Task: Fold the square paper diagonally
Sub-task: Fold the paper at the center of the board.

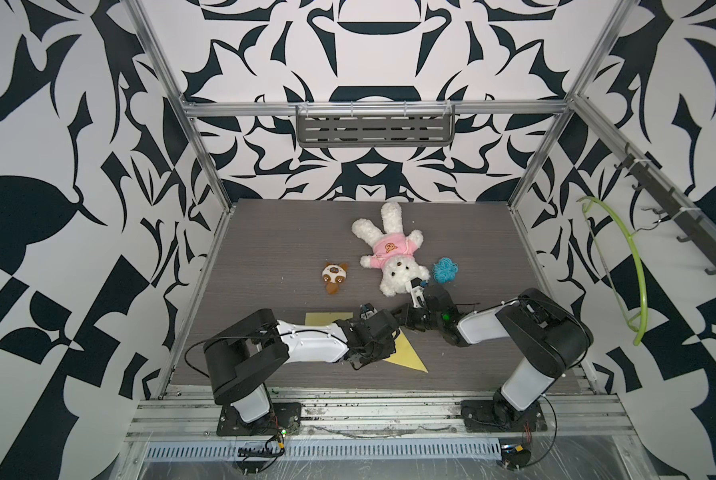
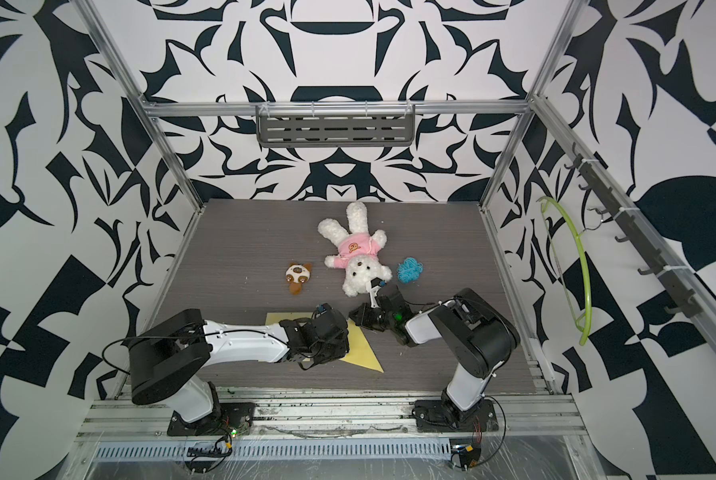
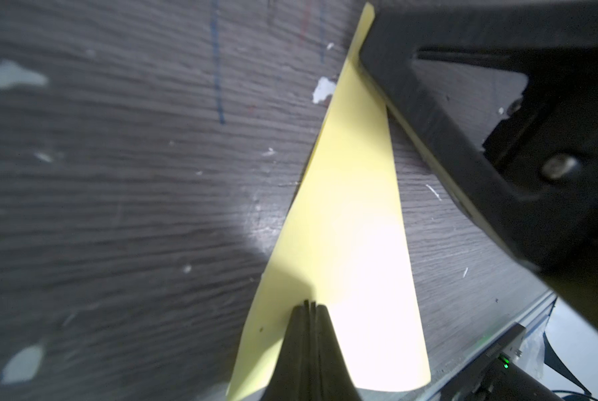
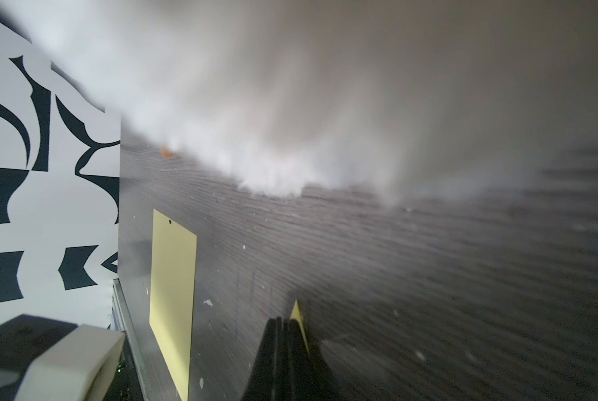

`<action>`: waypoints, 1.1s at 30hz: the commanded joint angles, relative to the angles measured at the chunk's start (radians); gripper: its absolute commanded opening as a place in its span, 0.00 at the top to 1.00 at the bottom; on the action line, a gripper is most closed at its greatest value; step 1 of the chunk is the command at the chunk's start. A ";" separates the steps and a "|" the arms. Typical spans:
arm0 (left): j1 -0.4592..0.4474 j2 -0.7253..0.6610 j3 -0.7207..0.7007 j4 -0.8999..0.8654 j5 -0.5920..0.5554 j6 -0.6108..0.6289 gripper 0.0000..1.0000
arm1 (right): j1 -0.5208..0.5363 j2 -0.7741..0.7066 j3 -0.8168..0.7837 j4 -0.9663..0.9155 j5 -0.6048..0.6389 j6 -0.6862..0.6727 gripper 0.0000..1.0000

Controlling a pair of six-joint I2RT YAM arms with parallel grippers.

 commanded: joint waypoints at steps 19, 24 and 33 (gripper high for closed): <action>-0.051 0.034 -0.114 -0.244 0.032 -0.031 1.00 | -0.006 -0.020 0.054 -0.063 0.108 0.041 1.00; -0.052 0.035 -0.112 -0.245 0.030 -0.030 1.00 | 0.014 -0.212 0.094 -0.258 0.138 -0.002 1.00; -0.052 0.053 -0.081 -0.249 0.029 -0.007 1.00 | 0.084 -0.616 0.097 -0.719 0.244 -0.034 1.00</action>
